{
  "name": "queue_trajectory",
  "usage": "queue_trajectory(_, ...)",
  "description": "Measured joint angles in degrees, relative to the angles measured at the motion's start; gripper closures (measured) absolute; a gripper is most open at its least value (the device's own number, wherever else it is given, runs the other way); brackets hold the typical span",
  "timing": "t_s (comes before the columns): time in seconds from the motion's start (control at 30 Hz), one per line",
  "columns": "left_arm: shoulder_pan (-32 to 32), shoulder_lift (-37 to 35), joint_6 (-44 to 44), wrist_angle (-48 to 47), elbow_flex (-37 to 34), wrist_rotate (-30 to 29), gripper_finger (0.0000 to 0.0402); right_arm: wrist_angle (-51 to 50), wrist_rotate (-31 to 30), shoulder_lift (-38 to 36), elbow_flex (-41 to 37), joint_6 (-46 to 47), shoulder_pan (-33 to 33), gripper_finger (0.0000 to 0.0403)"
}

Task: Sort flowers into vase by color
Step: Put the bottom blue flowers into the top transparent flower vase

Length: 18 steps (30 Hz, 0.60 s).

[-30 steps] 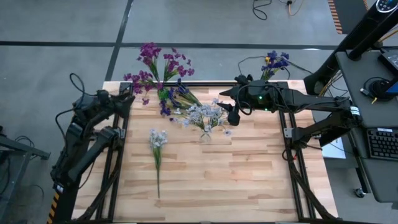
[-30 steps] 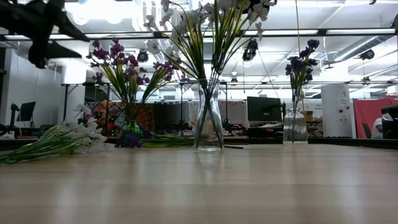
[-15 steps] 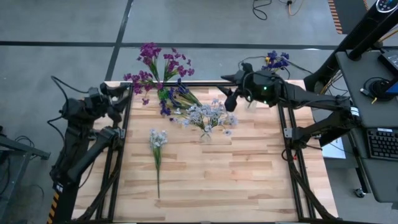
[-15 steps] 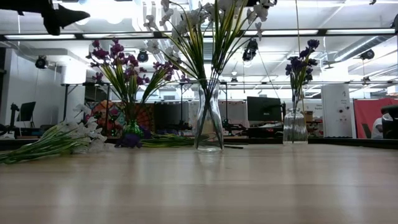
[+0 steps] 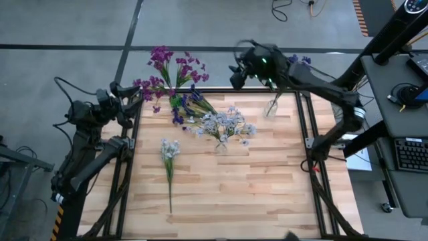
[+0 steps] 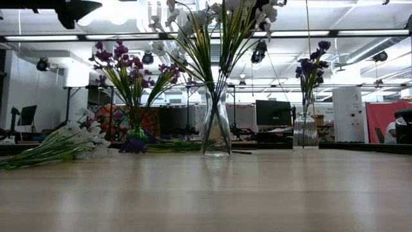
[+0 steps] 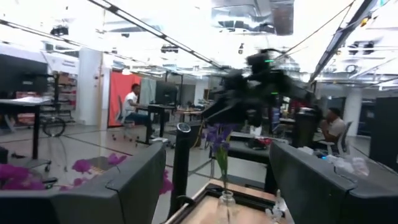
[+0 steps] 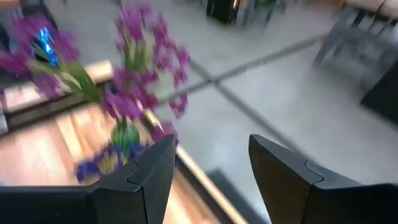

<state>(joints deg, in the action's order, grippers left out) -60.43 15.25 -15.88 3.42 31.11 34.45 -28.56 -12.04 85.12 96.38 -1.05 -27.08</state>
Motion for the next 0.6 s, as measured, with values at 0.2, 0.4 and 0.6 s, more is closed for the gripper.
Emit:
queue_trajectory(0.2,1.0,1.0,-1.2,-0.7,0.0,0.8,0.0132,-14.5,6.5,10.4,11.1,-1.0,-5.1,0.0204)
queue_trajectory(0.4,1.0,1.3,-0.9,-1.4,0.0,0.8,0.0132,-26.7,7.8,16.5,15.5,-5.6,-6.3,0.0204)
queue_trajectory(0.6,1.0,1.2,-0.1,-1.4,0.0,0.8,0.0132,-28.8,12.2,15.8,11.7,-8.0,-6.3,0.0204)
